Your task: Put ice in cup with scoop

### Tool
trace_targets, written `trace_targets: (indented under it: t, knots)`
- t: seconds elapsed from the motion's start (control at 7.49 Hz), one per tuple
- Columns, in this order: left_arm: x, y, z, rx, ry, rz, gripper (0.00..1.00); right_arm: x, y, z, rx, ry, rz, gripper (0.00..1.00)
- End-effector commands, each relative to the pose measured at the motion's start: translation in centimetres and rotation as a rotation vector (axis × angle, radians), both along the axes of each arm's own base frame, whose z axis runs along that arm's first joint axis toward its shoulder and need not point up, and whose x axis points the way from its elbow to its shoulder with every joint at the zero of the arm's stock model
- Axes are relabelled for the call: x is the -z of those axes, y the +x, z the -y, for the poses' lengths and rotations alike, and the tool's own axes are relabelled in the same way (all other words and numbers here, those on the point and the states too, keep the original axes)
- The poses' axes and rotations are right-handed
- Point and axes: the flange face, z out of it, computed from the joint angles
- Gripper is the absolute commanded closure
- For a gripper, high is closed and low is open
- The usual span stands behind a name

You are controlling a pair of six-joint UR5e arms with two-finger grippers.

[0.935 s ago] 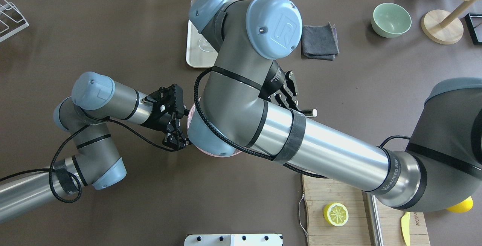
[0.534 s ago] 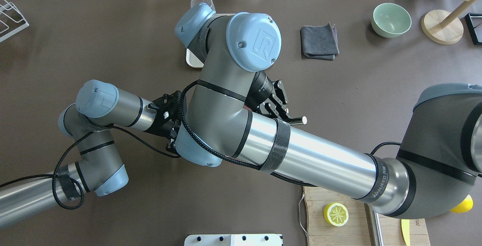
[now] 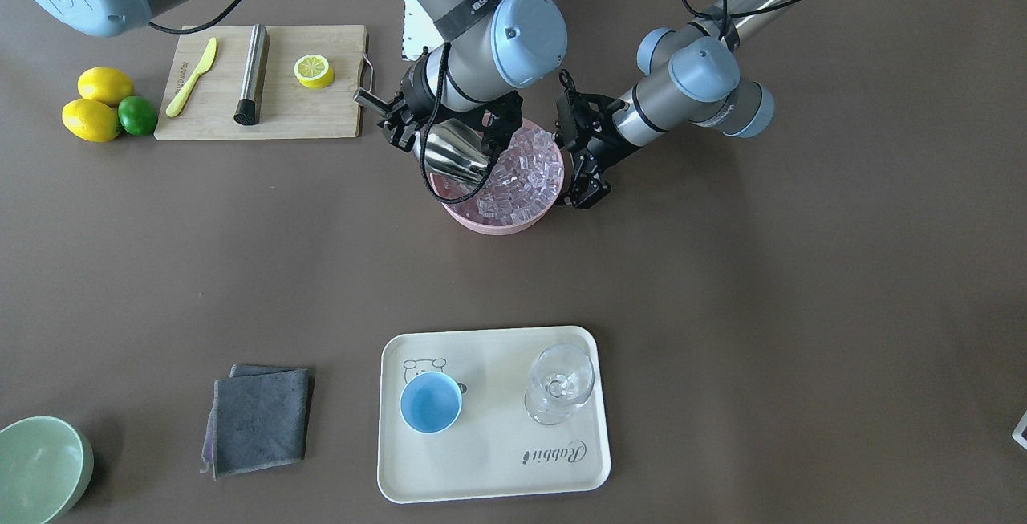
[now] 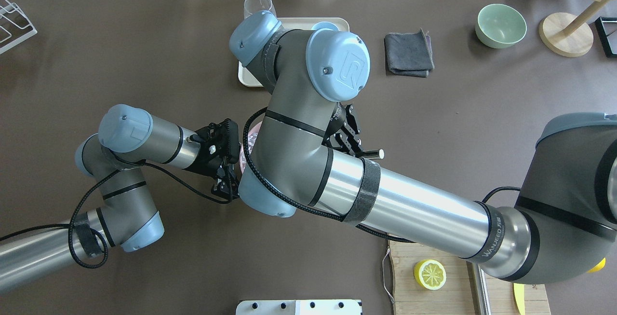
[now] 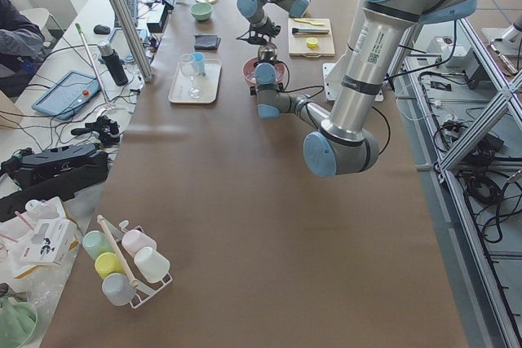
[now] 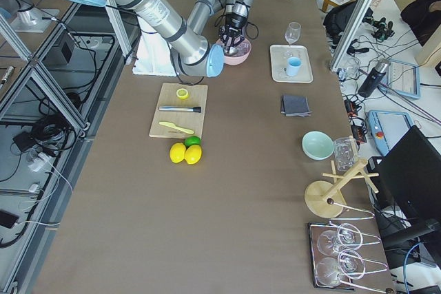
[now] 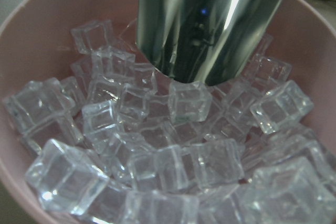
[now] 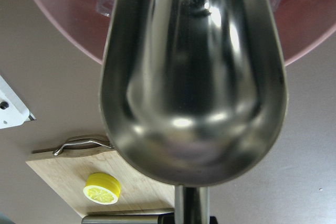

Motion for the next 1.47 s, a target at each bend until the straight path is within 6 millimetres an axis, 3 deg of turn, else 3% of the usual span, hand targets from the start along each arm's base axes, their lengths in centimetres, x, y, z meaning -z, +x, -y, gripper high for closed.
trace_targets:
  t: [0.0,0.4,0.93,1.34]
  knots:
    - [0.1,-0.4,0.0,0.002,0.022,-0.022,0.02,-1.1,-0.5,0.3,-0.003,0.021,0.029,1.0]
    - [-0.1,-1.9,-0.1,0.014,0.065,-0.095,0.02,-1.8,-1.3,0.7,-0.013,0.054,0.105,1.0]
    - [-2.8,-3.8,-0.8,0.02,0.094,-0.146,0.02,-2.7,1.7,-1.1,-0.137,0.101,0.222,1.0]
    - [-5.4,-4.7,0.2,0.044,0.13,-0.206,0.02,-3.3,1.6,-1.0,-0.216,0.12,0.293,1.0]
